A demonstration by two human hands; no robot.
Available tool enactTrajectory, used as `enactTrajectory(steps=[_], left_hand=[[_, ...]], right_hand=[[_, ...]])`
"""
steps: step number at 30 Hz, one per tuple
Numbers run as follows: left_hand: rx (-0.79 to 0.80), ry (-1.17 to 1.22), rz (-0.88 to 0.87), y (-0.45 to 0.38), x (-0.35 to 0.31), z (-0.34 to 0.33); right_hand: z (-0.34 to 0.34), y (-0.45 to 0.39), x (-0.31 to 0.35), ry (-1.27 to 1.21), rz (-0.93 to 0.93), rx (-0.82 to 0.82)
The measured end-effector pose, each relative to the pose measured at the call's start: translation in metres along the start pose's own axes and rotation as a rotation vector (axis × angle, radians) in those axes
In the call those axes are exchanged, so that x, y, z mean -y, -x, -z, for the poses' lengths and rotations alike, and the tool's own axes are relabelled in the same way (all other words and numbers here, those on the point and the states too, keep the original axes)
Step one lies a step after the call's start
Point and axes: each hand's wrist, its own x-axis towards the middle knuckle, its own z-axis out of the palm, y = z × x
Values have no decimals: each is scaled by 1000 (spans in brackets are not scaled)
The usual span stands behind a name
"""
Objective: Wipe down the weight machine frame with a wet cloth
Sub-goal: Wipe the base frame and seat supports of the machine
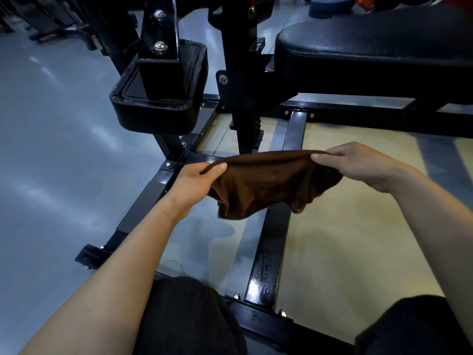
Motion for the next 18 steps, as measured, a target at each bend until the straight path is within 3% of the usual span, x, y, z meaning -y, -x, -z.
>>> enactTrajectory(steps=[4, 7, 12, 18], left_hand=[[-21, 220, 82, 0, -7, 1], [-57, 258, 81, 0, -10, -3], [-70, 63, 97, 2, -7, -13], [56, -92, 132, 5, -12, -27]], right_hand=[[-1, 0, -1, -183, 46, -72], [-1, -1, 1, -166, 104, -163], [-16, -3, 2, 183, 74, -239], [-35, -17, -2, 41, -116, -108]])
